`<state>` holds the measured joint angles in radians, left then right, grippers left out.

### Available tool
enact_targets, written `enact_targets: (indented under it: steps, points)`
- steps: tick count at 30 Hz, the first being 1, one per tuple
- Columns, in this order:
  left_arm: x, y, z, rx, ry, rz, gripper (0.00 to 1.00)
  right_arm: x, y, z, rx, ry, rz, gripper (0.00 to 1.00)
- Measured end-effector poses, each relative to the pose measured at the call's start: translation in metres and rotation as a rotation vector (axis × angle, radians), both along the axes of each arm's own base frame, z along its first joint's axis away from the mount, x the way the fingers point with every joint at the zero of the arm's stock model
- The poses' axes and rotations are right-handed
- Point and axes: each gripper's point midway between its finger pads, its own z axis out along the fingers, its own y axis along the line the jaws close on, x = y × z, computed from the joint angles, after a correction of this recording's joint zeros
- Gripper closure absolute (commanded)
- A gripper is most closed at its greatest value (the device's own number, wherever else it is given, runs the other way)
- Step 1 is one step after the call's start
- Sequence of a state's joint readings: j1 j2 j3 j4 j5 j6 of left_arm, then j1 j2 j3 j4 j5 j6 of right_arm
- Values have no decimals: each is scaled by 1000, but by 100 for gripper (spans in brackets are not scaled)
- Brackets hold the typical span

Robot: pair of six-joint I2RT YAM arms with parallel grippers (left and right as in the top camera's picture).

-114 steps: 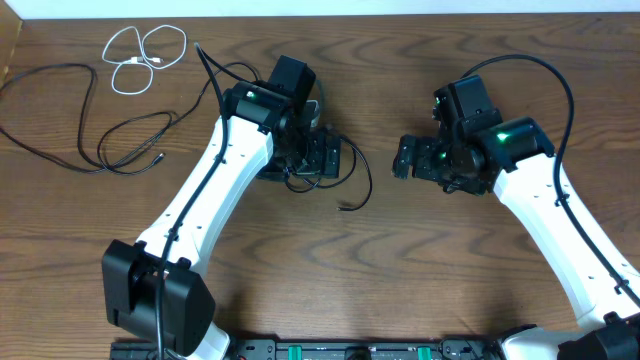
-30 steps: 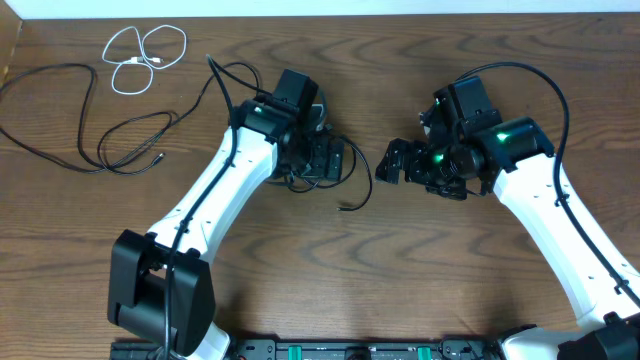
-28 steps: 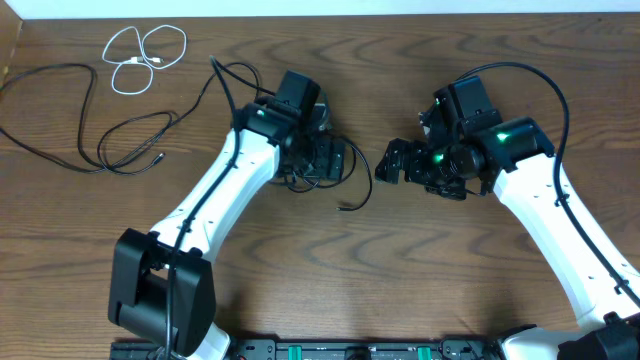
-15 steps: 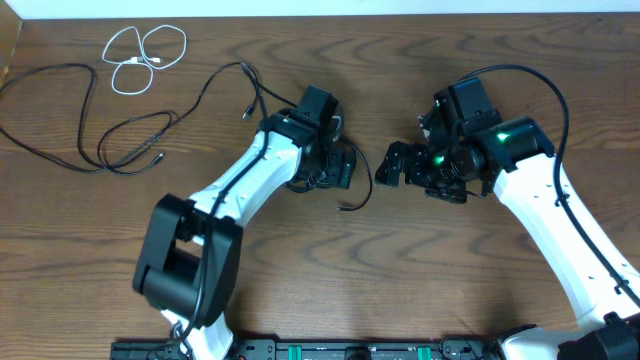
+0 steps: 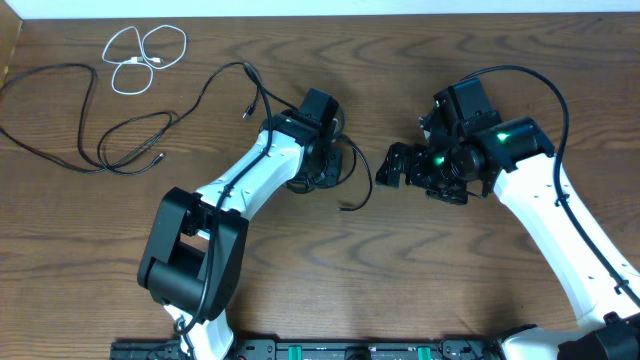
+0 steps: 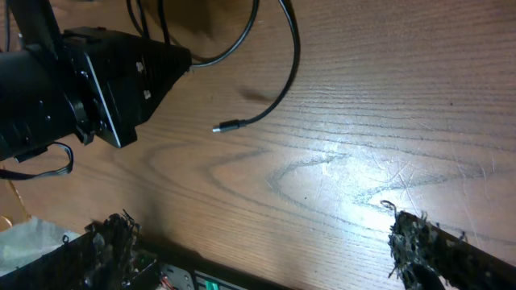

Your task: Untangle cables

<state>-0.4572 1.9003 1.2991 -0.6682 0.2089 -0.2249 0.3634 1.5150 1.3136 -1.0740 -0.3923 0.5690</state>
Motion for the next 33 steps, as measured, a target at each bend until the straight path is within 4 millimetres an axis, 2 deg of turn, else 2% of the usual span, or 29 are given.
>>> enact_targets:
  steps: [5, 9, 11, 15, 18, 22, 27, 33]
  points:
    - [-5, -9, 4, -54, 25, -7, 93, 0, -1, 0, -4, -1, -1, 1]
    - [-8, -21, 31, -152, 5, -23, 93, 1, -4, -2, -26, -7, -8, 1]
    - [-9, -27, 59, -215, -39, -26, 93, 3, -7, -3, -43, -14, -14, 1]
    - [-13, -28, 134, -338, -178, -2, 93, 9, -16, -6, -100, -43, -33, 1]
    - [-23, -24, 189, -424, -286, 16, 92, 14, -24, -8, -147, -64, -51, 1]
    - [-41, -17, 241, -514, -384, 46, 93, 19, -22, -6, -138, -87, -48, 1]
    - [-51, -12, 267, -569, -428, 80, 92, 22, 2, 5, -11, -129, 43, 1]
    - [-51, -12, 266, -580, -410, 109, 92, 16, 33, 24, 177, -149, 158, 1]
